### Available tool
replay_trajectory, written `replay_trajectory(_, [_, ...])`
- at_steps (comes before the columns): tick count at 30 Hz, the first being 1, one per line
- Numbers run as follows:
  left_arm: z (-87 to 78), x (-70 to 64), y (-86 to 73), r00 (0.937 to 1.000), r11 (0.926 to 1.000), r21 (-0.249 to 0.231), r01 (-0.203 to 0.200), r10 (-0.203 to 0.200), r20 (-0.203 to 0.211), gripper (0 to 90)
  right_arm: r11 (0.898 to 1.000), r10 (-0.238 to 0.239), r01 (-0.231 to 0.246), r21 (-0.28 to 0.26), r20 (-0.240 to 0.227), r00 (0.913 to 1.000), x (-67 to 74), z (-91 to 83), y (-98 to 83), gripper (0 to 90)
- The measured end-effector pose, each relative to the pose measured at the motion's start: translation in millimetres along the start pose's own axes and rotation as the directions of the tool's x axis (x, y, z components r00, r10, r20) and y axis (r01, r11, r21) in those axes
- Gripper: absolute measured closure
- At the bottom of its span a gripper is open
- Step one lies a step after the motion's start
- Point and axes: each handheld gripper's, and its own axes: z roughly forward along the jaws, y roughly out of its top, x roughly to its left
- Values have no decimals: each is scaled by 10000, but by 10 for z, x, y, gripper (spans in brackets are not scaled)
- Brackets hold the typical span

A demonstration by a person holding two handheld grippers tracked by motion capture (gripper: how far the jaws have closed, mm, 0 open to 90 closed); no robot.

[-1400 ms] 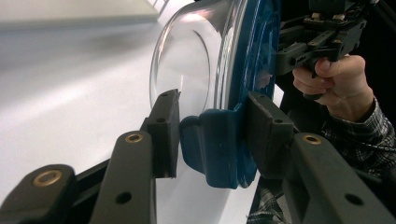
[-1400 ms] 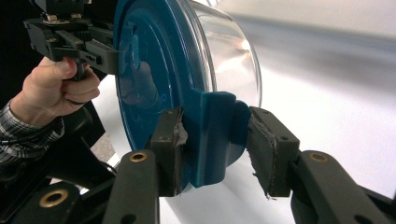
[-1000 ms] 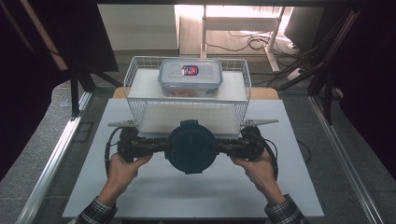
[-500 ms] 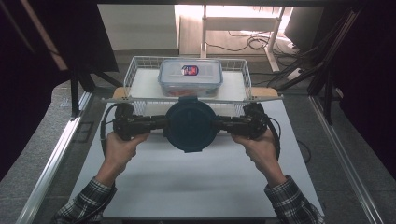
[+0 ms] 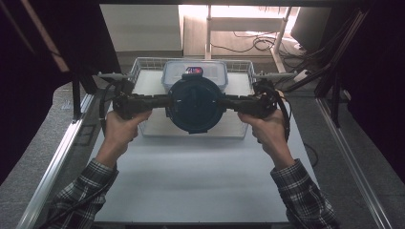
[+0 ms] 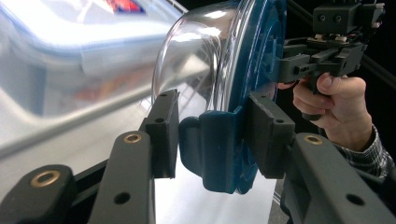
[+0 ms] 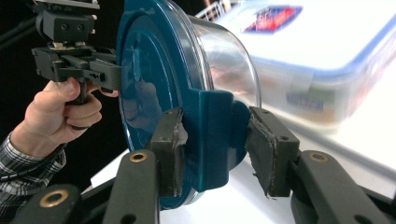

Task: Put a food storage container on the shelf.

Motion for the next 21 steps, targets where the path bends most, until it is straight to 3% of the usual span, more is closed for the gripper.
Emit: replay_trajectory(21, [-57,188,765,9997,9983,-564,151,-162,-174,565,9979,6,0,-652,82,10000,-107,99,757,570])
